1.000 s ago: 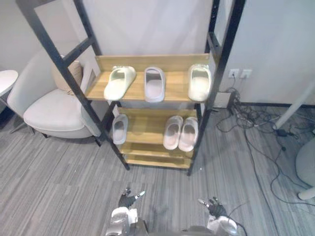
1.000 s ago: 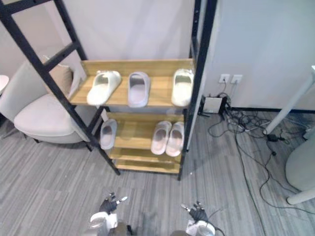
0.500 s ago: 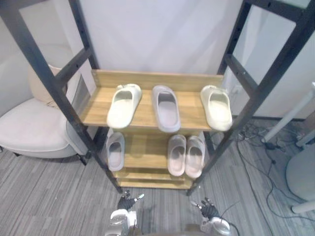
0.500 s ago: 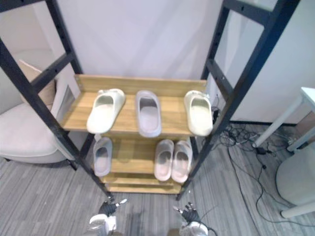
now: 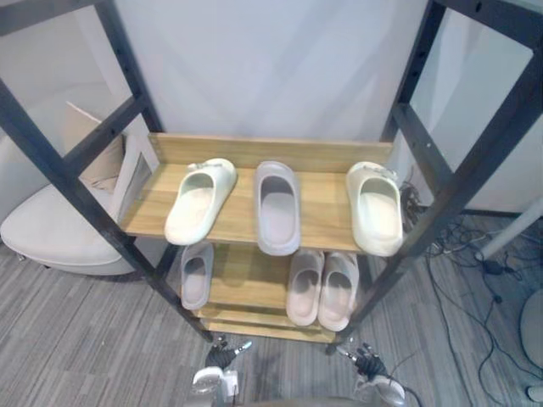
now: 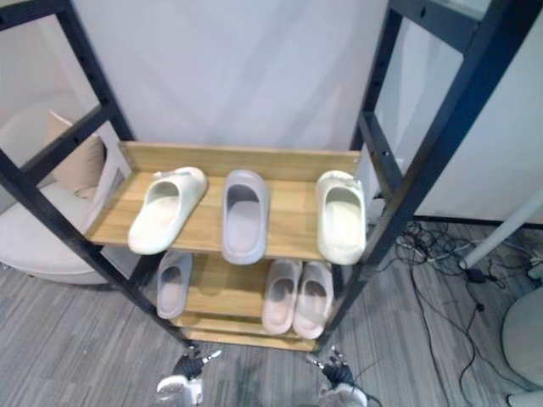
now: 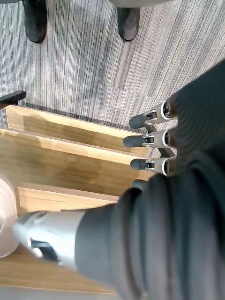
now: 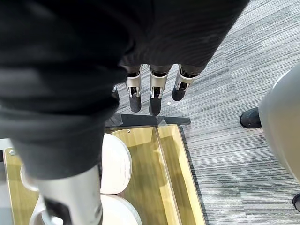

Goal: Organize the slippers on the shoe rack

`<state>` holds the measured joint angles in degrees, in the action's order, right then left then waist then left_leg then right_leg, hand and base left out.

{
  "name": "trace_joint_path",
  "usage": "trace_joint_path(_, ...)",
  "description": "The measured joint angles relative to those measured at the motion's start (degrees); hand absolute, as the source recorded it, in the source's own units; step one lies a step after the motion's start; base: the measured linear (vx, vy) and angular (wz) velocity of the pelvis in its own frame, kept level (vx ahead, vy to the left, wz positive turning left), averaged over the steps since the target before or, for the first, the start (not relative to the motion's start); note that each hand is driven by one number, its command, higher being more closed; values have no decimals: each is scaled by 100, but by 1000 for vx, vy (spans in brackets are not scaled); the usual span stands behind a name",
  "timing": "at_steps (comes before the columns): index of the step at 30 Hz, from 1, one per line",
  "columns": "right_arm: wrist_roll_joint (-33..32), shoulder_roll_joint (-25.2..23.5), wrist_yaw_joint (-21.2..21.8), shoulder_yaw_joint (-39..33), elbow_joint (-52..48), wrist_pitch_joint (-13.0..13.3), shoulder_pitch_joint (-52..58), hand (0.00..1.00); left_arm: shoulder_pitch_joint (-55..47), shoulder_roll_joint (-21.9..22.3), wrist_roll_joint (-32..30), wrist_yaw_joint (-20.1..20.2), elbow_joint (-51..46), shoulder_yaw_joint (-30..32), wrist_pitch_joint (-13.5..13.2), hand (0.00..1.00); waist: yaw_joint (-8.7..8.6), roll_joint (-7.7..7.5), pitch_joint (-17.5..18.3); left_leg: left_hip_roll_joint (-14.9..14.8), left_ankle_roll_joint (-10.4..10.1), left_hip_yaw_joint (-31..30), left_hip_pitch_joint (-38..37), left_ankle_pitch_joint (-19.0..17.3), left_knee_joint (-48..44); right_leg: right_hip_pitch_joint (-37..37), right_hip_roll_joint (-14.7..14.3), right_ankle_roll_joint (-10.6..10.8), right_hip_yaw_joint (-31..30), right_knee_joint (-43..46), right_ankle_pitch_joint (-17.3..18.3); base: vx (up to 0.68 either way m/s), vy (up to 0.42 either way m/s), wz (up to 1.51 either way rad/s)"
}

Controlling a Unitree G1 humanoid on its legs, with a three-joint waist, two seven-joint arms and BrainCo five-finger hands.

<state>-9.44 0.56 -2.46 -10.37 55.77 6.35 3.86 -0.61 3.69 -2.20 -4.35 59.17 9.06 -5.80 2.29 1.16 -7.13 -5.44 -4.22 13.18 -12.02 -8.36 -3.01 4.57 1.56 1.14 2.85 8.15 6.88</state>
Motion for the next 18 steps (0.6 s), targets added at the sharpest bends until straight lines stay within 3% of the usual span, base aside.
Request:
trace_joint_path(3, 0, 24, -99, 287, -403, 2, 211, 0, 21, -21, -2, -31, -10, -10, -3, 0, 0, -50, -38, 39, 3, -29, 2, 2, 0, 123, 35, 41, -3, -253, -148, -51, 43, 5)
trace_joint_path(7, 61, -4, -198, 910, -2360, 38, 1133, 0, -17, -55, -5, -87, -97, -127, -2, 0, -18, -69, -76, 52, 24, 0, 117, 12, 24, -15, 82, 78, -64, -275, -189, -97, 22, -5)
trace_joint_path(10, 308, 40, -245, 1076, -3977, 61, 1880, 0, -102, -53, -20, -145, -240, -177, -5, 0, -68, -59, -107, 54, 41, 44, 200, 24, 33, -91, 89, 98, -124, -290, -260, -20, 8, -9)
trace_joint_path(13, 628, 86, -249, 1178, -5540, 95, 2543, 0, -188, -83, -109, -172, -275, -325, -6, 0, -223, -56, -105, 47, 40, 50, 195, 23, 38, -114, 86, 102, -131, -249, -256, 1, 1, -1)
trace_joint_path(18, 1199, 214, -185, 1300, -7395, 240, 3171, 0, -210, -63, -184, -164, -300, -678, -12, 0, -286, -81, -109, 94, 49, 49, 229, 22, 5, -288, 134, 134, -144, -11, -144, 28, 5, -1)
